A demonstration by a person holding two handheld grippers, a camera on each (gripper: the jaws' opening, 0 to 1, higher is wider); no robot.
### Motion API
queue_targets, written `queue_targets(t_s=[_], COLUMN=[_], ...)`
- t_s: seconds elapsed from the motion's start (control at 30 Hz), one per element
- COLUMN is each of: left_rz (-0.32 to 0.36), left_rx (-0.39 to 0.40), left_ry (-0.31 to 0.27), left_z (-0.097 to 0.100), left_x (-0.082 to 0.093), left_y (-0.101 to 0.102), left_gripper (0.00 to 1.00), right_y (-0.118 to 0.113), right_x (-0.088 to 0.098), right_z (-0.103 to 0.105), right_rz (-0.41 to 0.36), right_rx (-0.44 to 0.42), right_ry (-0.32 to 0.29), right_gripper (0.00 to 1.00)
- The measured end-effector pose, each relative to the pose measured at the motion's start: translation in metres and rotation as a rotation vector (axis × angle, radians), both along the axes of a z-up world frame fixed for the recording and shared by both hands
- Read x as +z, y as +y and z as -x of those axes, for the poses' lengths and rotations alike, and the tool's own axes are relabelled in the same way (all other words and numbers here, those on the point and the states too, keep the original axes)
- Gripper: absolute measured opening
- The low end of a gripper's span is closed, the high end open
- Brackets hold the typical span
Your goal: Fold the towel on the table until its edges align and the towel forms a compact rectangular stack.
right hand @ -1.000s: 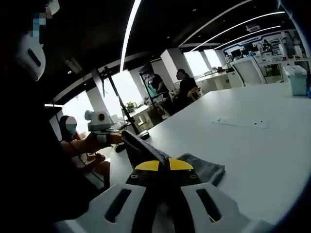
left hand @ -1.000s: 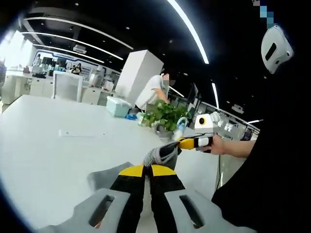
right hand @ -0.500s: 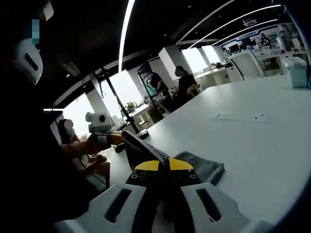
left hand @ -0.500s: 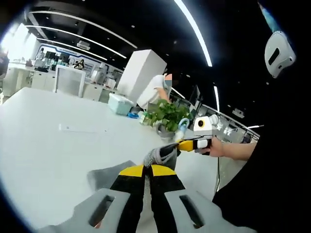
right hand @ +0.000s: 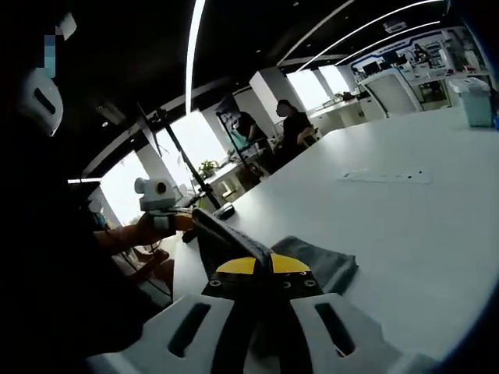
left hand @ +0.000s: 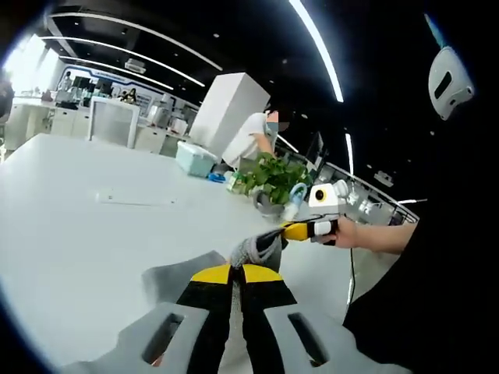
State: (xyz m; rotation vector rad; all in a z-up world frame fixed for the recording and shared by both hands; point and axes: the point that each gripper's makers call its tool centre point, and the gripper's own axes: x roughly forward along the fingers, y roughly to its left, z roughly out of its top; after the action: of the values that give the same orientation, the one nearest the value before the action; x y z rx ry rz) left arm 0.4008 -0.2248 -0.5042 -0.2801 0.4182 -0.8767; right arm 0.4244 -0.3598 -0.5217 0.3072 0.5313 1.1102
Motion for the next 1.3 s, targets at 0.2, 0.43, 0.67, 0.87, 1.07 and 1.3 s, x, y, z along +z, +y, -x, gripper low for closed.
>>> queue_targets(t_s=[0.2, 0.43, 0.67, 0.87, 1.07, 1.3], left_rz=[-0.002, 0.0, 0.002, 0.008, 0.008, 0.01], left_rx=[0.01, 0.008, 0.009, 0.009, 0.014, 0.024], left_ry=[0.019, 0.042, 0.063, 0.08, 0.092, 0.122], left_z=[-0.005, -0.011, -0.02, -0.024, -0.027, -0.034], left_x=[-0.004, -0.011, -0.018, -0.023, -0.029, -0.04], left_y=[0.003, 0.002, 0.002, 0.003, 0.005, 0.008], left_gripper=[0.03, 0.03, 0.03, 0.03, 0.03, 0.03], right_y=[0.002, 0.001, 0.001, 0.0, 0.002, 0.005], right_x=[-0.003, -0.011, -0.02, -0.027, -0.03, -0.037], right_z=[-0.004, -0.01, -0.017, -0.023, -0.025, -0.031], right_rz=[0.003, 0.011, 0.016, 0.011, 0.017, 0.02], right_rx=[-0.002, -0.007, -0.012, -0.008, 0.0, -0.011], right_ry=[0.01, 0.033, 0.055, 0.082, 0.087, 0.1], right_gripper=[0.01, 0.01, 0.01, 0.01, 0.01, 0.01])
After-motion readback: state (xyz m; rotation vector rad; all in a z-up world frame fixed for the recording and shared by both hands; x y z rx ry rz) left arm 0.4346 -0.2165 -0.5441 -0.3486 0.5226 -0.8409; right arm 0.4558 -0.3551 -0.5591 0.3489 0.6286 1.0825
